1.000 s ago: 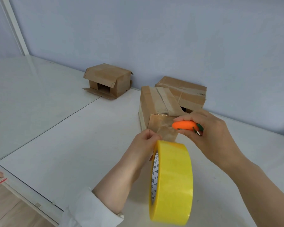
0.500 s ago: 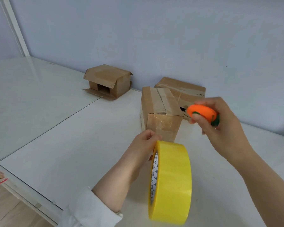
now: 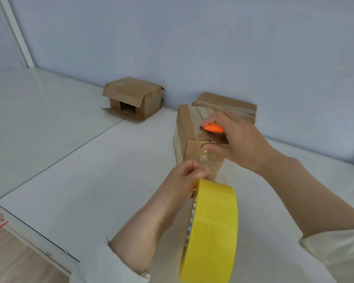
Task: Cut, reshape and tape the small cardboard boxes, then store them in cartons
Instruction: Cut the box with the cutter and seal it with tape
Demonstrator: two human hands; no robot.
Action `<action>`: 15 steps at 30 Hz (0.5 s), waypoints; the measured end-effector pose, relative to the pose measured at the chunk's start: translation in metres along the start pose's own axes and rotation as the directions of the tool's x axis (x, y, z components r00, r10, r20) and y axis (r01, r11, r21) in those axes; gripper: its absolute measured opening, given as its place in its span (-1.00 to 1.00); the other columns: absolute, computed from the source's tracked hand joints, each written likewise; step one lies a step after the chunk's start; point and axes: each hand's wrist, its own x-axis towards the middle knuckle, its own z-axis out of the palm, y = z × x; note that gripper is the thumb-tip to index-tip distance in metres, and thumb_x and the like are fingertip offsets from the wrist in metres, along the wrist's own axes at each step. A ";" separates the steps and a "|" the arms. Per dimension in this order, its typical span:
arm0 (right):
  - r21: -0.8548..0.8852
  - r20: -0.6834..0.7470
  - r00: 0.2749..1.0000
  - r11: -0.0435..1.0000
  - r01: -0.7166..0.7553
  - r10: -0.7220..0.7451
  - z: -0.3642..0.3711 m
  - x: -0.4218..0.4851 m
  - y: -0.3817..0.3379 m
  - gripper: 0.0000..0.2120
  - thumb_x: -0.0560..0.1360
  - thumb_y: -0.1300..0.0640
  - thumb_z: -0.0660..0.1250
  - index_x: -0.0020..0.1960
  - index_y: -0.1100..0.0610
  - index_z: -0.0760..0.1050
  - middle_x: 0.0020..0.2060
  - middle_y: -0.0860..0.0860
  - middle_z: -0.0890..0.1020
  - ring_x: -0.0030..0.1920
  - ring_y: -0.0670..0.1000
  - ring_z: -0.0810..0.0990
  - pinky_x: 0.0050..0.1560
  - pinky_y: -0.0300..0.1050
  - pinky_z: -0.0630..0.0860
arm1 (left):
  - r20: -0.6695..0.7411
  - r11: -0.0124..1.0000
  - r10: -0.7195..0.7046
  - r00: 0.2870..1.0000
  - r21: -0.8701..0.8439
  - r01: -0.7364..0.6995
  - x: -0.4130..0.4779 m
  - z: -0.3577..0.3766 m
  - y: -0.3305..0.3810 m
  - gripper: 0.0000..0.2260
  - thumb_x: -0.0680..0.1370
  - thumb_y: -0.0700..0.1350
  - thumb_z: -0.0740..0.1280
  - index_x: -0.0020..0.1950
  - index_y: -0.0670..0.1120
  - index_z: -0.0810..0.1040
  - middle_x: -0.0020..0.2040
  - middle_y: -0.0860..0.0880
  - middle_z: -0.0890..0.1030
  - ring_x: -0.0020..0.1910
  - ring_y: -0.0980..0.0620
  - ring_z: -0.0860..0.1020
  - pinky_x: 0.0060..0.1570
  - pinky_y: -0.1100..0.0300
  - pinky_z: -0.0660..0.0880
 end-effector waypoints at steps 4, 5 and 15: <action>0.247 -0.041 0.994 0.965 -0.093 0.106 -0.013 -0.007 -0.007 -0.61 0.39 0.03 0.45 0.17 -0.02 0.43 0.04 -0.19 0.49 -0.03 -0.20 0.47 -0.09 -0.40 0.36 | -0.015 0.992 0.114 0.993 -0.043 -0.115 -0.020 0.004 0.004 -0.83 0.55 -0.11 0.27 -0.23 -0.08 0.45 -0.32 0.04 0.61 -0.38 0.19 0.53 -0.31 0.34 0.40; 0.393 -0.061 0.984 0.910 -0.130 0.167 -0.020 -0.012 -0.014 -0.68 0.43 0.01 0.41 0.13 -0.07 0.41 0.00 -0.28 0.48 -0.07 -0.28 0.48 -0.09 -0.44 0.38 | -0.033 0.984 0.166 0.985 -0.065 -0.168 -0.025 0.004 0.005 -0.85 0.54 -0.11 0.28 -0.23 -0.10 0.47 -0.33 0.03 0.61 -0.36 0.19 0.55 -0.33 0.38 0.42; 0.734 0.073 0.994 0.671 -0.108 0.081 -0.043 -0.046 -0.079 -0.60 0.32 -0.11 0.43 0.11 -0.14 0.41 -0.05 -0.24 0.55 -0.14 -0.29 0.58 -0.16 -0.45 0.46 | -0.124 0.848 0.530 0.839 0.073 -0.525 -0.037 0.000 0.013 -0.80 0.49 0.05 0.28 -0.21 -0.06 0.48 -0.37 0.11 0.57 -0.29 0.23 0.54 -0.21 0.42 0.42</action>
